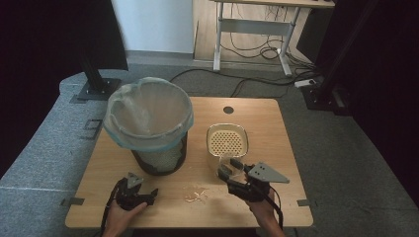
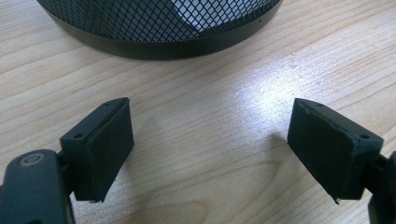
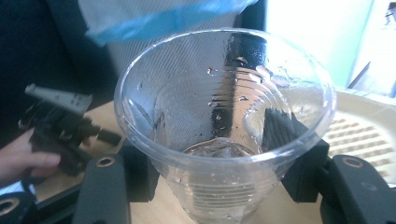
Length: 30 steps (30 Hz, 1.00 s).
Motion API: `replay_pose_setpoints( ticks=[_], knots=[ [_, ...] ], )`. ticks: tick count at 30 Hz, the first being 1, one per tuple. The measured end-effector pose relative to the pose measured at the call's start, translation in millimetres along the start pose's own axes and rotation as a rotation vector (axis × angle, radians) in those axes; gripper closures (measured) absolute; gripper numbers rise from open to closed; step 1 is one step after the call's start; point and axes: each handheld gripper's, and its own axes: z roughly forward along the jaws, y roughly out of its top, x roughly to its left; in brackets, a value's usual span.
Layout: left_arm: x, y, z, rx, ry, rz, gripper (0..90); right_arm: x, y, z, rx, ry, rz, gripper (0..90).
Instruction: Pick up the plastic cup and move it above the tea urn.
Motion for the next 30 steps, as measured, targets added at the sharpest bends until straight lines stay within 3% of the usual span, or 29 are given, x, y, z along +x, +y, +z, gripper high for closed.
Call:
replay_pose_setpoints(
  ticks=[10,19,27,30],
  knots=[
    [-0.4,0.0,0.6,0.003,-0.003,0.002,14.0,-32.6,36.6,-7.3,-0.036,-0.077,0.011,40.2],
    [-0.1,0.2,1.0,0.004,-0.005,0.002,14.0,-69.3,57.1,9.3,-0.027,-0.147,0.002,40.4],
    [-0.1,0.6,1.4,0.006,-0.004,0.003,14.0,-85.5,63.5,24.0,-0.004,-0.190,0.005,40.3],
    [-0.1,1.0,1.8,0.006,-0.004,0.003,14.0,-90.1,65.6,31.5,0.007,-0.216,-0.015,40.2]
  ],
)
